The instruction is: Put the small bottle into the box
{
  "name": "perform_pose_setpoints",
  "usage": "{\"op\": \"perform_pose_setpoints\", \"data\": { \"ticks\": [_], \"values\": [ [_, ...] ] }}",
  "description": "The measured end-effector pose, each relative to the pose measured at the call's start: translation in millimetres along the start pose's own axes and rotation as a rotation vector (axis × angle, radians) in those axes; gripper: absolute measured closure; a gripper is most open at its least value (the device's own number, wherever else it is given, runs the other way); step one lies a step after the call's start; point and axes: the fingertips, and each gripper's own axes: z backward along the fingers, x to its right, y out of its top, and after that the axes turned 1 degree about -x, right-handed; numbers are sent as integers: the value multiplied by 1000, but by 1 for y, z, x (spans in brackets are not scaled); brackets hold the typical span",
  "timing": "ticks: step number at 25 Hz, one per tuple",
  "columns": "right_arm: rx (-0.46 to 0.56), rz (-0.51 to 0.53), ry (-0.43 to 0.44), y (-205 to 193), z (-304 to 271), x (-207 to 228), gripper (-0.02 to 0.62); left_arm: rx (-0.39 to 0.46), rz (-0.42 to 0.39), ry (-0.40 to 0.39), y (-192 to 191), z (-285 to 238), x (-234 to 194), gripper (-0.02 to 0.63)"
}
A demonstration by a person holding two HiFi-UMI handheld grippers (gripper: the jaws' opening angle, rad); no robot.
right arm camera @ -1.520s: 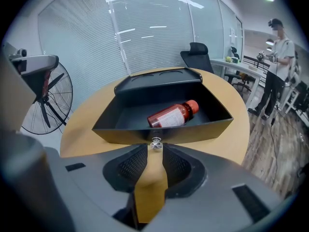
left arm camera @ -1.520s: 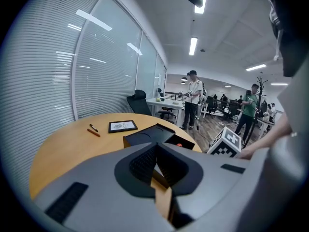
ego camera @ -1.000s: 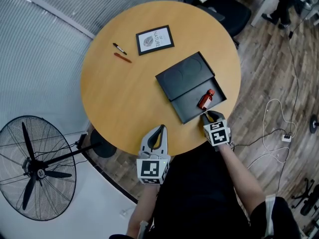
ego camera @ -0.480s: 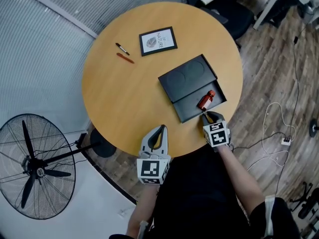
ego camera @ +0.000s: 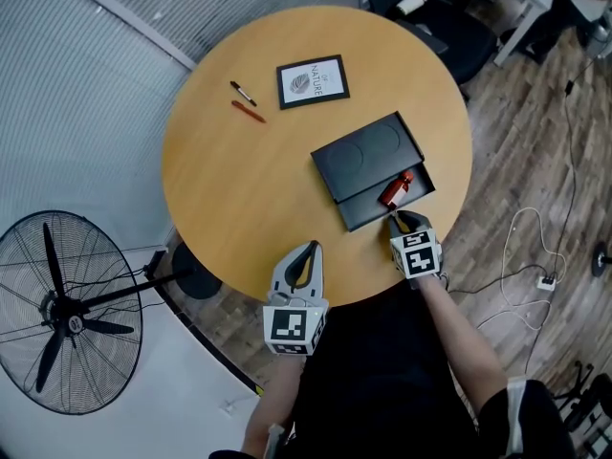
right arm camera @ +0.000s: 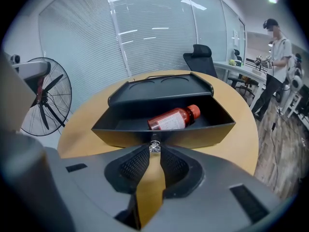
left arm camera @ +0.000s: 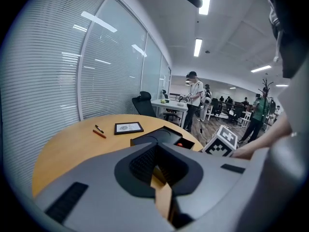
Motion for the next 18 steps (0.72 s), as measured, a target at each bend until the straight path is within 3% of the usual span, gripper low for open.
{"op": "perform_pose_setpoints", "data": {
  "ticks": [18],
  "values": [
    [10, 46, 45, 36, -28, 7, 514, -28, 23, 43, -1, -6, -1, 607]
  ]
}}
